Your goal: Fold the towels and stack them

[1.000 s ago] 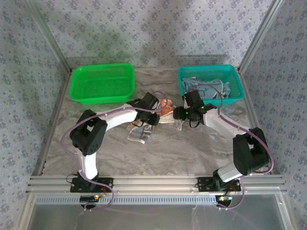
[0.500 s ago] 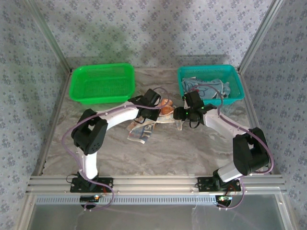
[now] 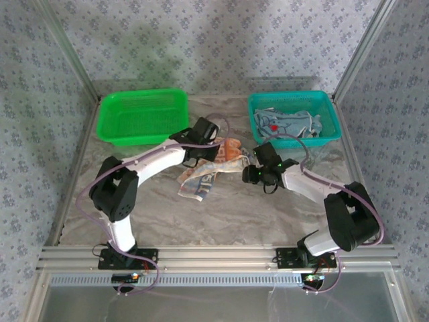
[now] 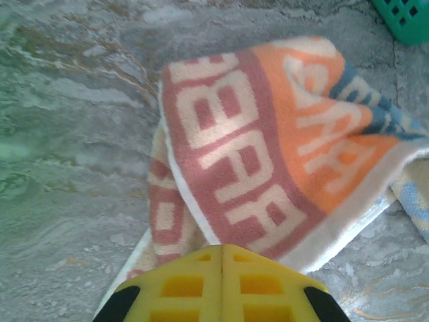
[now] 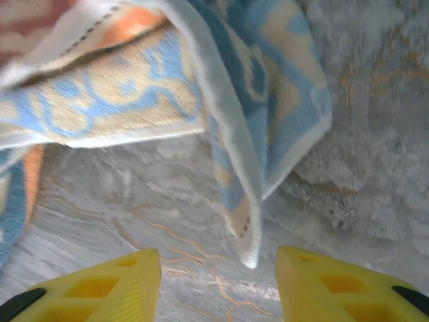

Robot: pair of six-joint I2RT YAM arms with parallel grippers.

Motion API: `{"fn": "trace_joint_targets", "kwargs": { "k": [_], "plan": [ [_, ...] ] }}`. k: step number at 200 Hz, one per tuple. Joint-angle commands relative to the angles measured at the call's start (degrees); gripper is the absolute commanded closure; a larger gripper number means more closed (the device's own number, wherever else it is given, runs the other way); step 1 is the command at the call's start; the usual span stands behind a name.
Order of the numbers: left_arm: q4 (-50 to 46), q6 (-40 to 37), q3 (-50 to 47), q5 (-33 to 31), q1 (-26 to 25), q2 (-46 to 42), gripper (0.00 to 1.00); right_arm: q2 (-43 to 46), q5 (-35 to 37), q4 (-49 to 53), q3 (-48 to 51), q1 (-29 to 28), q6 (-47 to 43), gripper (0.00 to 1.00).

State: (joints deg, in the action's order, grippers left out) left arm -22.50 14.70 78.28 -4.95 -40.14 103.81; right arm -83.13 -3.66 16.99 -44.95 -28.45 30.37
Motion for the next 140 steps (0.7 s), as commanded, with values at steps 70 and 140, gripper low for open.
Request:
{"fn": "trace_joint_targets", "kwargs": {
  "k": [70, 140],
  "plan": [
    [-0.78, 1.52, -0.33, 3.72, 0.29, -0.71, 1.00, -4.20, 1.64, -8.64, 4.18, 0.45, 2.90, 0.70],
    [-0.70, -1.08, -0.52, 7.79, 0.32, -0.15, 0.70, -0.03, 4.69, -3.25, 2.63, 0.54, 1.24, 1.00]
  ]
}}
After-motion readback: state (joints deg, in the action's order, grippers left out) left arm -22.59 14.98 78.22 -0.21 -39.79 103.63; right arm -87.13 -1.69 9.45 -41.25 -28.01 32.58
